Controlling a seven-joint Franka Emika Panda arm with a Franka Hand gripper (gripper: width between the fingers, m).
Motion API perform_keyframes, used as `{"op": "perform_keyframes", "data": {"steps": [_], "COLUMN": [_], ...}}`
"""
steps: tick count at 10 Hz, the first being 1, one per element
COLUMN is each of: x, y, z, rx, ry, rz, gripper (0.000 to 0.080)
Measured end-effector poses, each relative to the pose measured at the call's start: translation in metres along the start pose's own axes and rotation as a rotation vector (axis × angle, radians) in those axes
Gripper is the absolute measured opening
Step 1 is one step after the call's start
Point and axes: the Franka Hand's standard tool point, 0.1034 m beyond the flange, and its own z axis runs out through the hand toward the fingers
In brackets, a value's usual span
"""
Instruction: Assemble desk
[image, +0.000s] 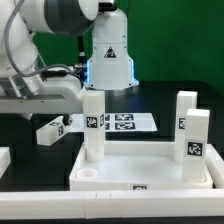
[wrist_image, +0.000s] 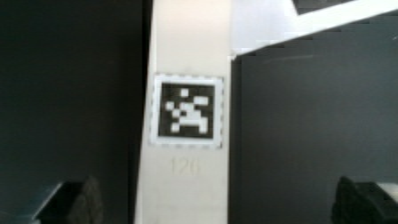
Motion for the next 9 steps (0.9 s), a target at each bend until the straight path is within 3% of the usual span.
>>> {"op": "perform_keyframes", "data": {"steps": [4,5,7,9], "x": [-0.001,-0.002,0.013,0.011], "y": [-0.008,-0.008,0.002,0.016], "z": [0.004,0.002,0.000,0.005], "rx": [0.017,0.032,0.053,0.057], "ry": [-0.257,-0.332,-0.350,-0.360], "rz": [-0.014,-0.007,0.017,0.044], "gripper": [0.0649,0.0649,0.0649,0.0649]}}
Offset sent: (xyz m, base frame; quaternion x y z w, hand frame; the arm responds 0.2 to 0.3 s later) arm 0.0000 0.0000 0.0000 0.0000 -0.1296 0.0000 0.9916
